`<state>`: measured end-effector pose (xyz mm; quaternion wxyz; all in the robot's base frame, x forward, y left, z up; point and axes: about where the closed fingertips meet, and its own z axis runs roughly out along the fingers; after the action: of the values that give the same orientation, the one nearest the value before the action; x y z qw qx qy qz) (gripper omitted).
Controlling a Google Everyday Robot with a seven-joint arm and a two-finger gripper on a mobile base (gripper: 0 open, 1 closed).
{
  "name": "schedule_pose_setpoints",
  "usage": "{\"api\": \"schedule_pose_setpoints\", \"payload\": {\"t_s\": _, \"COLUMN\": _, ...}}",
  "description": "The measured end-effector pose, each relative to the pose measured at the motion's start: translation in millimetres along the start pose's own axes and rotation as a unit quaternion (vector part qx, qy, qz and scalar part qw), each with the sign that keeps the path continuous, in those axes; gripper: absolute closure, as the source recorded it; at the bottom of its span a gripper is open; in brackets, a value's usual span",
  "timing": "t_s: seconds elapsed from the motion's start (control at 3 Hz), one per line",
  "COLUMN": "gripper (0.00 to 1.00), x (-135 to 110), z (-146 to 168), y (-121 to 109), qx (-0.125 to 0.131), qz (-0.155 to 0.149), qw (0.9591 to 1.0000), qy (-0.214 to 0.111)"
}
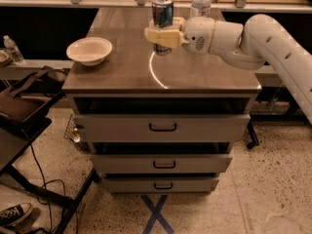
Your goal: Move redbull can near paper bowl
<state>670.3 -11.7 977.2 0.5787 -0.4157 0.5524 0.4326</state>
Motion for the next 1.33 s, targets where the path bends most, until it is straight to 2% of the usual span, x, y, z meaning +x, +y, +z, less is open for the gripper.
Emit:
{"api": "schedule_pose_setpoints", "payload": {"t_s": 0.33, "gripper": 1.0, "x": 8.6, "z": 51.4, "y": 32.9, "qx": -0.006, "qz": 0.005, "qw": 0.9993, "qy": 0.036}}
{"api": "schedule_pose_setpoints", "payload": {"t_s": 0.67, "gripper": 1.0, "x": 45.6, "z": 95.0, "y": 30.5, "qx": 0.036, "qz": 0.033, "qw": 0.9959, "qy": 0.076}}
{"api": "schedule_pose_setpoints", "payload": {"t_s": 1.0, "gripper": 1.0, "x": 66.8, "z": 109.1, "y": 7.9, "qx": 0.084, "qz": 0.046, "qw": 0.9925, "qy": 0.076}}
{"api": "schedule_pose_setpoints", "payload": {"t_s": 1.33, "gripper": 1.0, "x": 78.0, "z": 117.7, "y": -15.3, "qx": 0.119, "qz": 0.056, "qw": 0.9899, "qy": 0.053}}
